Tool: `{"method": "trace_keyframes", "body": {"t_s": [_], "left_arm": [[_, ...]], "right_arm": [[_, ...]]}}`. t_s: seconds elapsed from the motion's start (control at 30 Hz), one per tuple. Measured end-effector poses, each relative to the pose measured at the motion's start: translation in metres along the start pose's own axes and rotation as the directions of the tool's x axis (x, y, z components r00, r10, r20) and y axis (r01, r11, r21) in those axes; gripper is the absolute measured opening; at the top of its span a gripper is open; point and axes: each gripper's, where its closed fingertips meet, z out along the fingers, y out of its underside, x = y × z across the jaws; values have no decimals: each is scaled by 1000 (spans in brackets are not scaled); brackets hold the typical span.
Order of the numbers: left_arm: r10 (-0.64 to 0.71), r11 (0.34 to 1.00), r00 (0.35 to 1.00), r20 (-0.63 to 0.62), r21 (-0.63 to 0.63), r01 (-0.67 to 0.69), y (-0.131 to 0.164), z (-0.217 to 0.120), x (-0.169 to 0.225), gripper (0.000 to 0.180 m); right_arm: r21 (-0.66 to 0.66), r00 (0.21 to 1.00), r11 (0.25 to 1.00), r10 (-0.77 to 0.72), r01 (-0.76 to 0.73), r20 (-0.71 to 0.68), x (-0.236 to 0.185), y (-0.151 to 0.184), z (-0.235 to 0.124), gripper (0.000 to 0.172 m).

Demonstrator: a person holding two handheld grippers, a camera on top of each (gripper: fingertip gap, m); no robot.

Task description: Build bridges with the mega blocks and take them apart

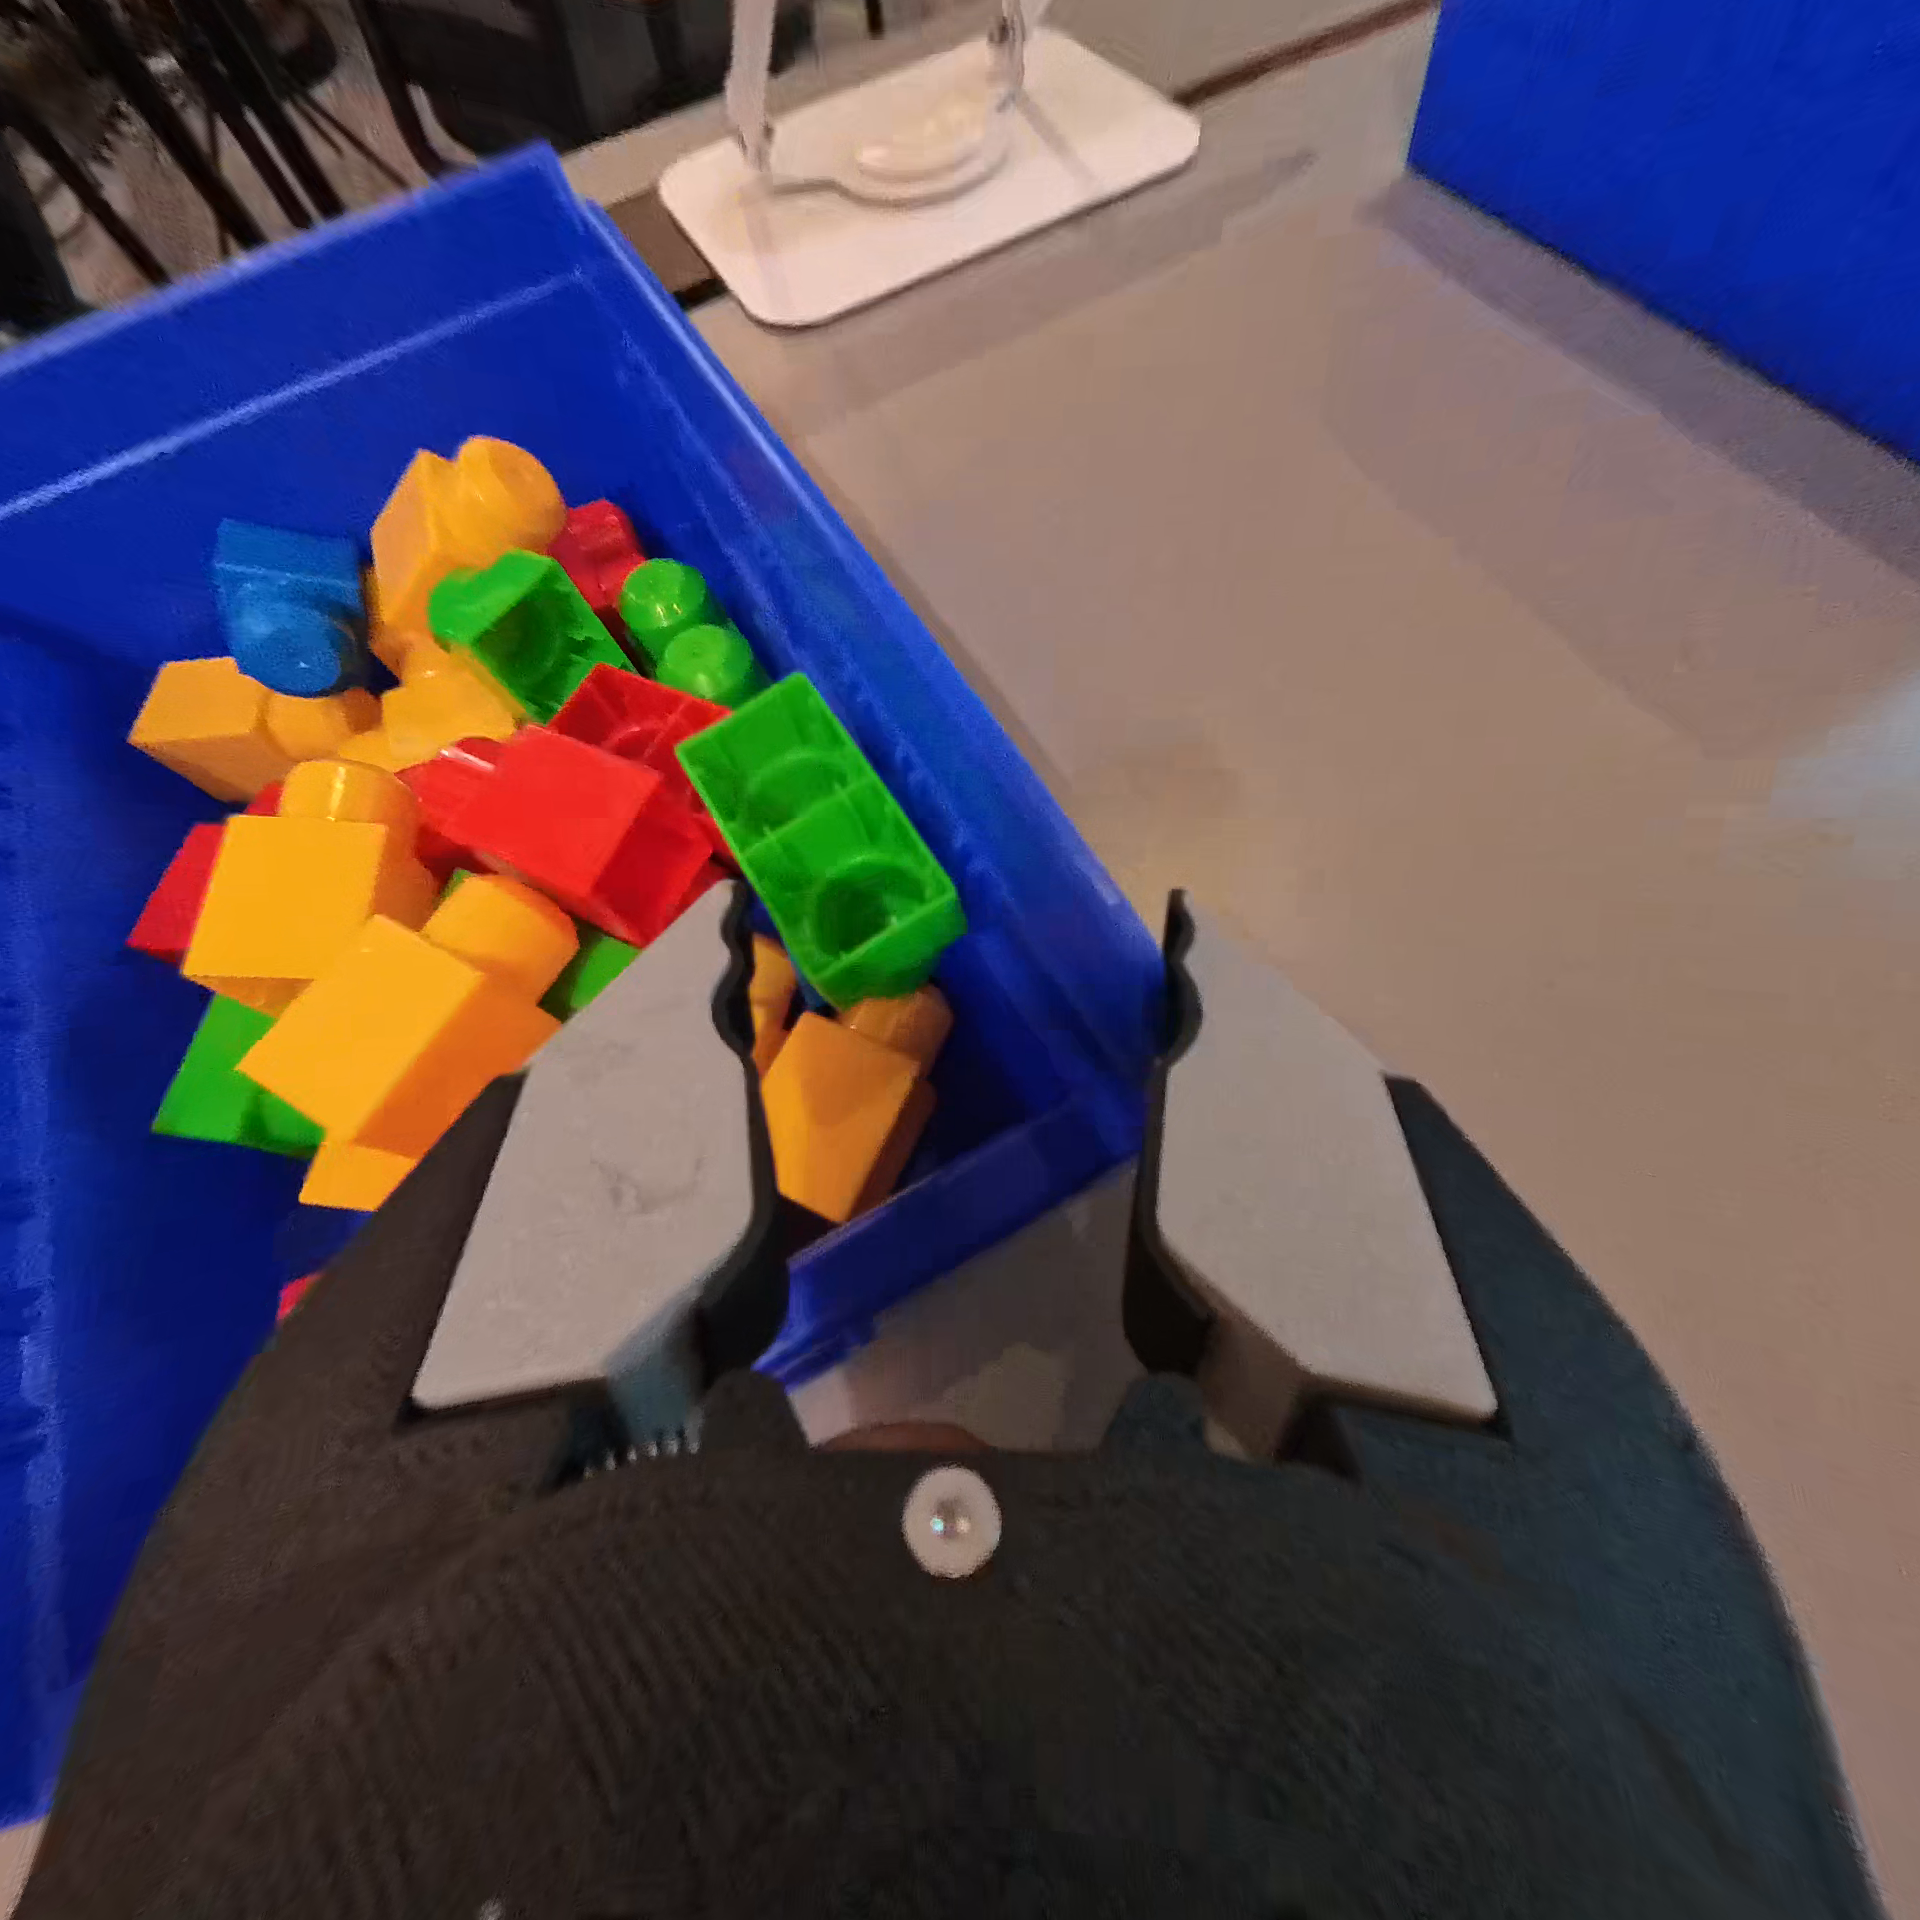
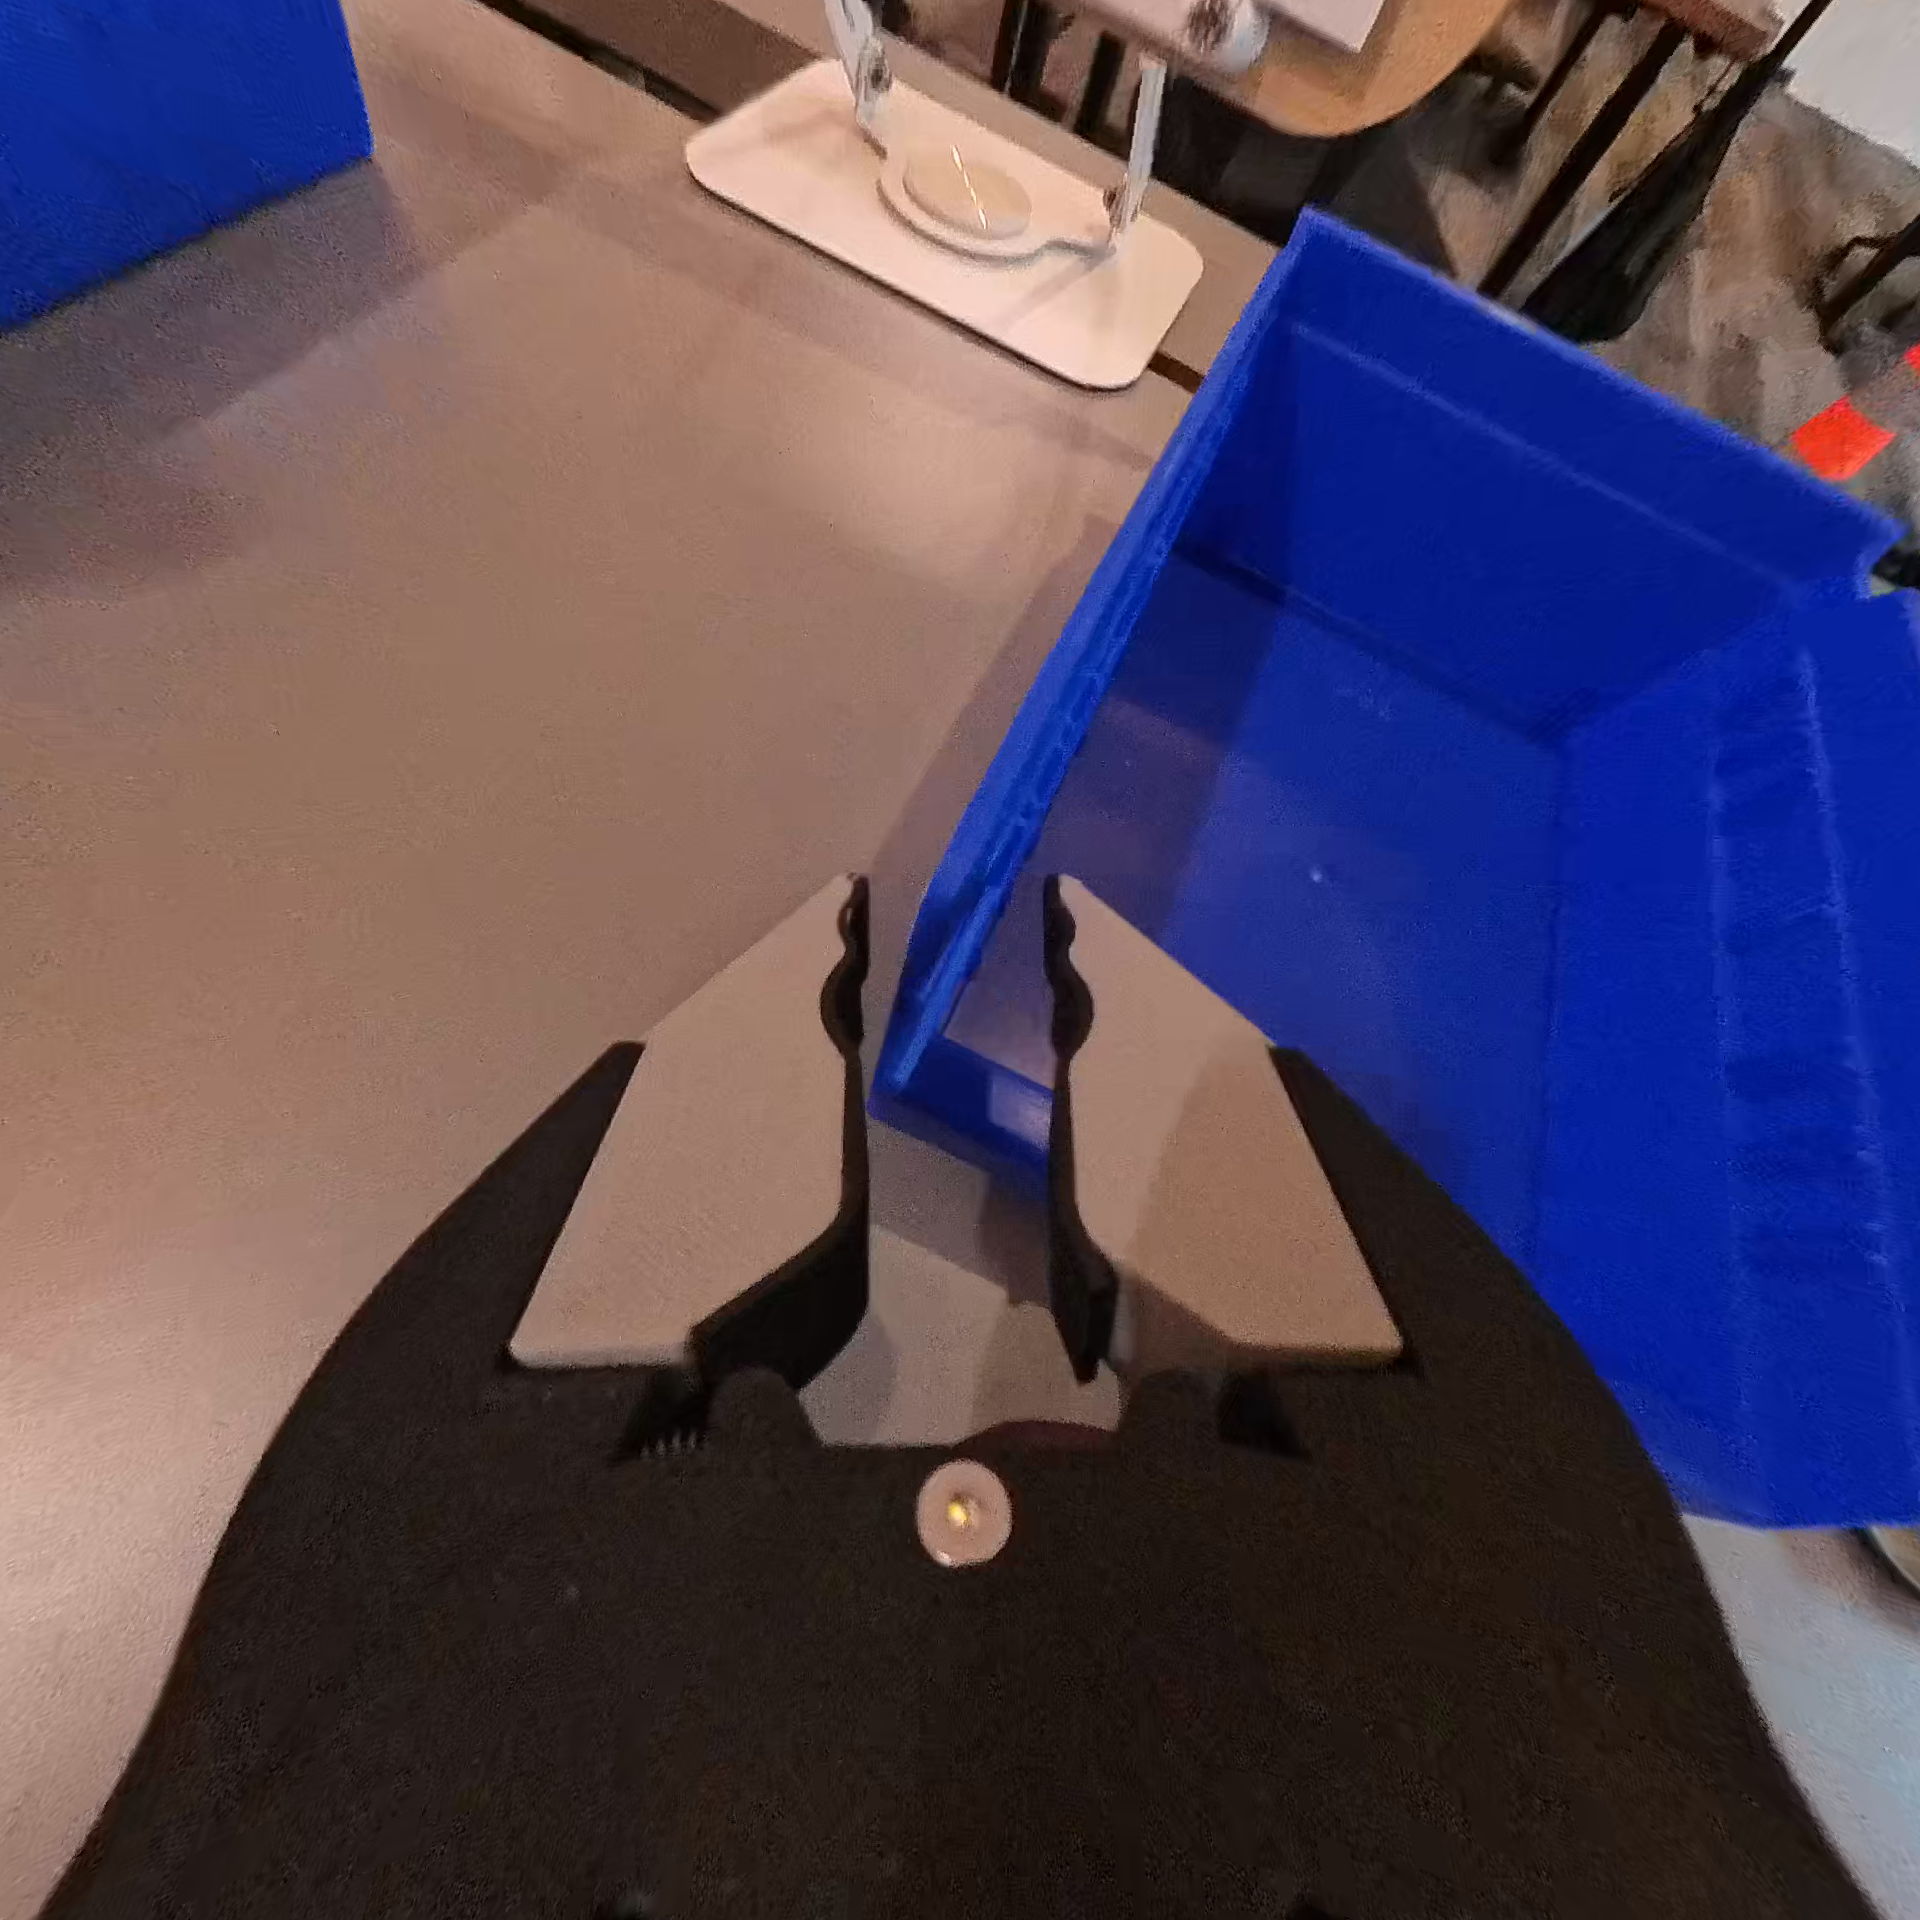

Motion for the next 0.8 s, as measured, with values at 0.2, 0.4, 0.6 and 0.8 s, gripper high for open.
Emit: {"method": "trace_keyframes", "body": {"t_s": [0.2, 0.4, 0.6, 0.8], "left_arm": [[-57, 998, 998, 30, 27, 56, -25, -31, -42, 57], [29, 977, 999, -39, -210, -36, -1, 12, -41, 53], [145, 929, 966, -216, -306, -207, 1, 26, -36, 29], [138, 933, 981, -137, -314, -175, -3, 22, -56, 4]], "right_arm": [[100, 998, 994, -48, 45, 28, -9, -15, -26, 29], [147, 991, 988, -65, 47, 117, -33, -28, -36, 29], [137, 979, 989, -76, 50, 190, -42, -23, -38, 29], [152, 963, 988, -47, 6, 266, -53, -26, -43, 29]]}}
